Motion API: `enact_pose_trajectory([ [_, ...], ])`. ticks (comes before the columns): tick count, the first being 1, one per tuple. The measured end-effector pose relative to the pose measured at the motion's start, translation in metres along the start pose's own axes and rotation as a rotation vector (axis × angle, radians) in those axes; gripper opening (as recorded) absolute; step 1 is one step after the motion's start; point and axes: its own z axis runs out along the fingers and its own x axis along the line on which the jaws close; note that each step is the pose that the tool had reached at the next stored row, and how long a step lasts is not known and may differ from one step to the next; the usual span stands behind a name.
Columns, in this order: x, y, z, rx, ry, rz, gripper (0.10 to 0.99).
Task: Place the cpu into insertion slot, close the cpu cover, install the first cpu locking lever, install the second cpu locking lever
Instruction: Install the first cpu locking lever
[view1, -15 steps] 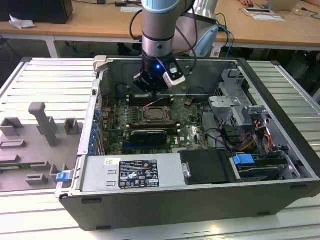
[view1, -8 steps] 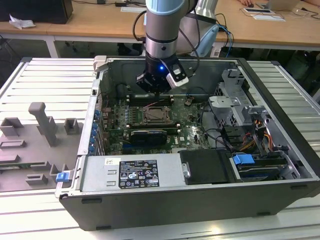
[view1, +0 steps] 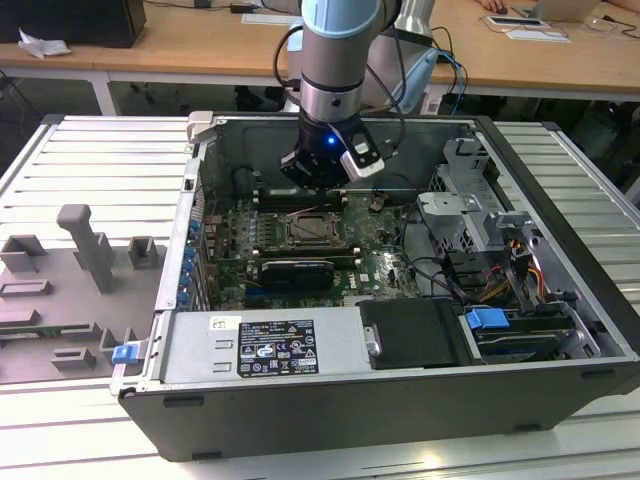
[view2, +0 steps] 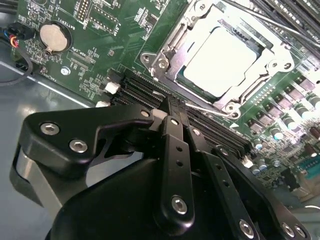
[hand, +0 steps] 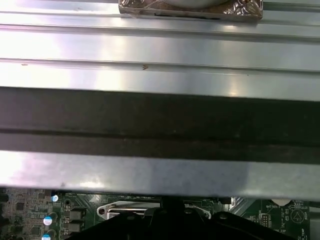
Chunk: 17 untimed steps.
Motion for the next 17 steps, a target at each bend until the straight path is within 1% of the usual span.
enact_pose_trajectory([
  [3, -0.0012, -0.0008, 0.0068, 0.000, 0.0000, 0.000, 0.106],
  [6, -0.0024, -0.0013, 0.0109, 0.002, 0.0001, 0.000, 0.106],
  [9, -0.0026, -0.0013, 0.0106, 0.002, 0.0000, 0.000, 0.106],
  [10, -0.0026, -0.0013, 0.0107, 0.003, -0.0001, 0.000, 0.106],
  [12, -0.0026, -0.0014, 0.0114, 0.010, 0.0005, 0.000, 0.106],
  [13, -0.0026, -0.0014, 0.0118, 0.011, 0.0007, 0.000, 0.106],
  [17, -0.0026, -0.0015, 0.0124, 0.013, 0.0006, 0.000, 0.106],
])
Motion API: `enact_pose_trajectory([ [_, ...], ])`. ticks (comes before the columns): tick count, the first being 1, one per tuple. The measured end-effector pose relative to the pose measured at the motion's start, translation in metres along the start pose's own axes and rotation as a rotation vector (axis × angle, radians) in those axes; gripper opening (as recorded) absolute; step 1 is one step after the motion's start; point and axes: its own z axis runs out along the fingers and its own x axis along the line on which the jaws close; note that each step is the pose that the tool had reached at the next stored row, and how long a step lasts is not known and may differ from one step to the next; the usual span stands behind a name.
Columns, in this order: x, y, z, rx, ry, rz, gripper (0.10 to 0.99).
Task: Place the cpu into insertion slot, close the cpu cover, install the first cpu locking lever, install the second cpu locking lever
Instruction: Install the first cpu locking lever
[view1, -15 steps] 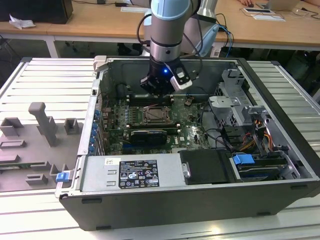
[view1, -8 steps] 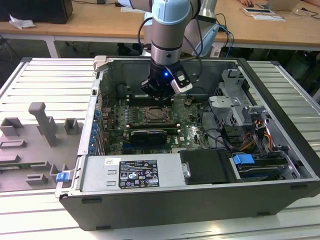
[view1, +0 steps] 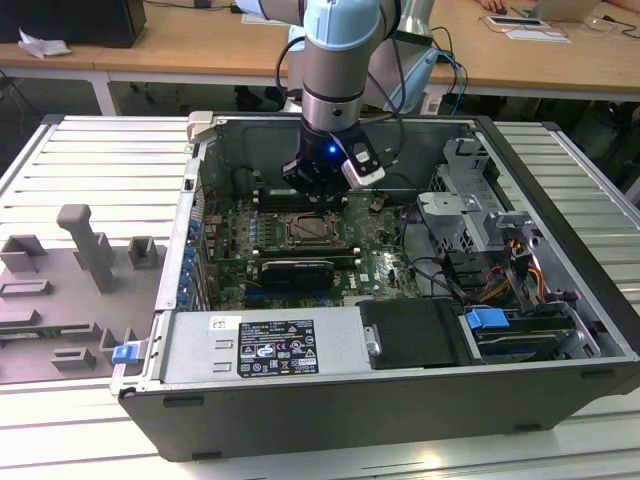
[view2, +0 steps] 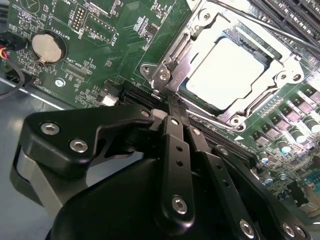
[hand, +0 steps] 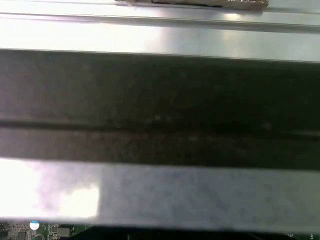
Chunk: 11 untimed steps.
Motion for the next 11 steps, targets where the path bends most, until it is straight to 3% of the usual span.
enact_pose_trajectory([
  [4, -0.0001, 0.0005, -0.0032, 0.001, -0.0004, 0.000, 0.106],
  [8, -0.0002, 0.0000, -0.0001, 0.030, 0.0013, 0.000, 0.106],
  [11, -0.0003, 0.0004, 0.0012, 0.034, 0.0014, 0.000, 0.106],
])
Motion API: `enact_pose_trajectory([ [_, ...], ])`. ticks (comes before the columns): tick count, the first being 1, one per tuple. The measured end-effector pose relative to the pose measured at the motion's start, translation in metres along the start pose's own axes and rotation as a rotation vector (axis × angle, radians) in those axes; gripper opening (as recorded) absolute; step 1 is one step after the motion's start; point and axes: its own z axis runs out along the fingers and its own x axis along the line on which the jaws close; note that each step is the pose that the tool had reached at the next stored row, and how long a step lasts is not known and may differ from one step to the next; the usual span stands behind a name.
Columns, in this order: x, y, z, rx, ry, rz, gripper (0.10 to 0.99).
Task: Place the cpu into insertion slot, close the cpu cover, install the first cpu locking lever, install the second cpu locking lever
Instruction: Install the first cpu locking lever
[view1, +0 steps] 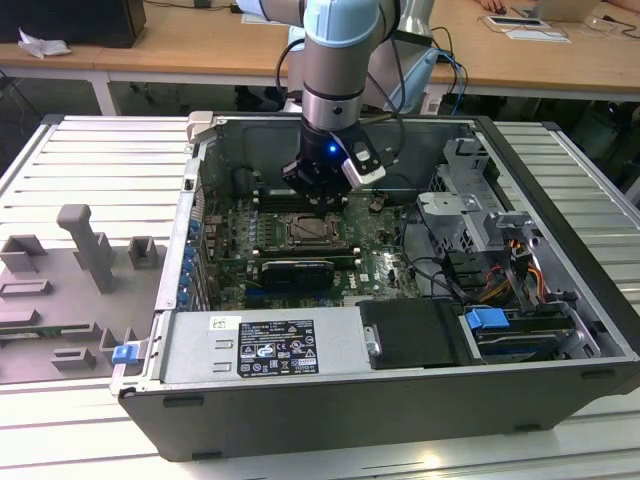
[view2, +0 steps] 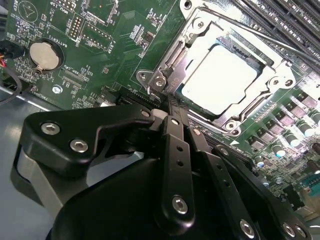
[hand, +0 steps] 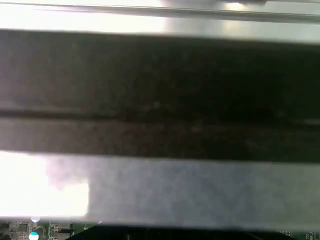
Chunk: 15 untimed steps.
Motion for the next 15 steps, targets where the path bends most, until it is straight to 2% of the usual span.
enact_pose_trajectory([
  [9, -0.0008, 0.0020, 0.0009, -0.001, -0.0005, 0.000, 0.106],
  [15, -0.0008, 0.0029, -0.0123, -0.001, -0.0004, 0.000, 0.106],
])
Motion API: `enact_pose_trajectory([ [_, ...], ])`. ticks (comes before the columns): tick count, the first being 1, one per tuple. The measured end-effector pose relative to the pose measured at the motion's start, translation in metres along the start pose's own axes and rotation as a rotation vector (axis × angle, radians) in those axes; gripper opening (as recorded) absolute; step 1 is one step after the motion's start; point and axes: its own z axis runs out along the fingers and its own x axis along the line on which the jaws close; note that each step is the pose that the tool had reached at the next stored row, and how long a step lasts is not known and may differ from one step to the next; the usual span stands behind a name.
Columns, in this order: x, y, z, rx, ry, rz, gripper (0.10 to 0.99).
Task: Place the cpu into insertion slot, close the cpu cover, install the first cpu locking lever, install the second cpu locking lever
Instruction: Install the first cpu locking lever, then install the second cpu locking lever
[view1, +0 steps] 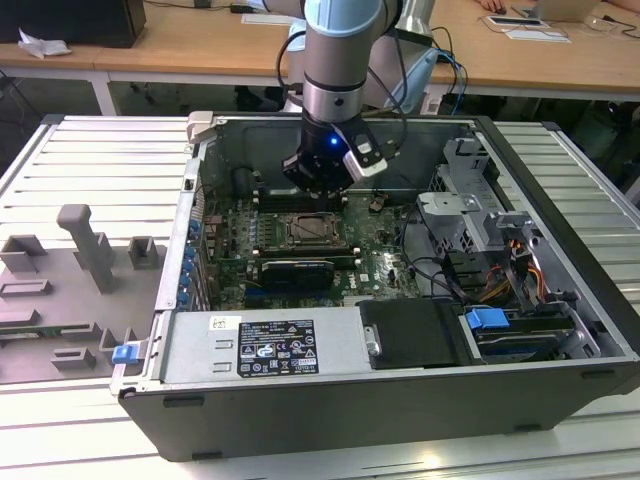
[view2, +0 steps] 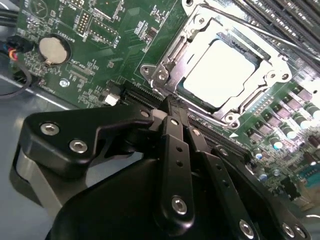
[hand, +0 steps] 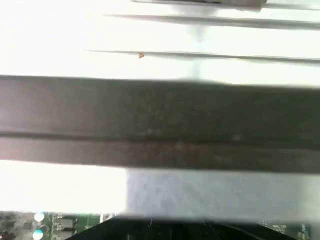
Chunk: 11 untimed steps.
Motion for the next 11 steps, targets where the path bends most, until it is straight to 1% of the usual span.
enact_pose_trajectory([
  [5, 0.0000, -0.0010, -0.0002, 0.000, 0.0001, 0.000, 0.106],
  [11, 0.0002, -0.0073, -0.0005, 0.000, 0.0000, 0.000, 0.106],
])
